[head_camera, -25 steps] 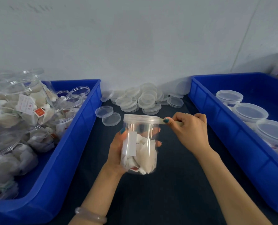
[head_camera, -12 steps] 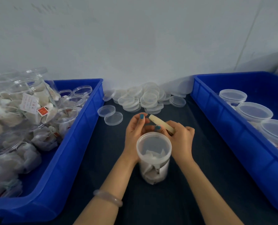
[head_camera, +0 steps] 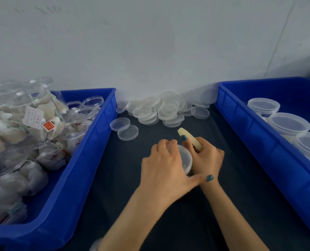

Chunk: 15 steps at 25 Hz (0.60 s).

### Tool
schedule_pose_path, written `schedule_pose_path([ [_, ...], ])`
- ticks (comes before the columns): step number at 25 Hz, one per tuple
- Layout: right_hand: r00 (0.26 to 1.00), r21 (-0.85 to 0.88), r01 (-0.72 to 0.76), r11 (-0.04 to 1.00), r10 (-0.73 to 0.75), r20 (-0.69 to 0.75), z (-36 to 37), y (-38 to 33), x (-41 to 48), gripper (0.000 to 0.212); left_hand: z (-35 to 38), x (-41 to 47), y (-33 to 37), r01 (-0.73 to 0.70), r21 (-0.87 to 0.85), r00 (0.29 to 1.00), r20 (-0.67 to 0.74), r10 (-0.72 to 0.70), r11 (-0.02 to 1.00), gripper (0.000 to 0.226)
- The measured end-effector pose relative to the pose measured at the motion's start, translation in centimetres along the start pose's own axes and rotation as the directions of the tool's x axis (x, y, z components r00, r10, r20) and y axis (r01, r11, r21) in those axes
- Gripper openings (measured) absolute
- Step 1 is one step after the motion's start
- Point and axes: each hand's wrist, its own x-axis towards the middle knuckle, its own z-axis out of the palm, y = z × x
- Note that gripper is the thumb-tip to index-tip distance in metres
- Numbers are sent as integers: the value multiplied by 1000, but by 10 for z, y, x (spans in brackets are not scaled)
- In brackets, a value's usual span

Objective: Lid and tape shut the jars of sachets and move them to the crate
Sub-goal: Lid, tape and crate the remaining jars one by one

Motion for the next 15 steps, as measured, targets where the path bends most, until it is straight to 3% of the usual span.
schedule_pose_path([
  [1,1000,-3,11,1000,-11,15,-3,0,2,59,0,2,-2,-37,-12,999,18,37,999,104],
  [4,992,-83,88,993,-79,99,-21,7,14,61,-13,20,-34,-186,-262,972,91,216,947,83],
  [6,973,-167,151,974,-117,199,-35,11,21,55,-25,30,-57,-231,-392,934,168,316,890,85],
  [9,913,-155,301,941,-237,331,-47,12,25,47,-30,40,-73,-260,-457,889,230,395,851,90],
  [15,900,-257,410,875,-343,267,-50,3,19,38,-11,35,-51,-271,-396,955,6,298,877,62],
])
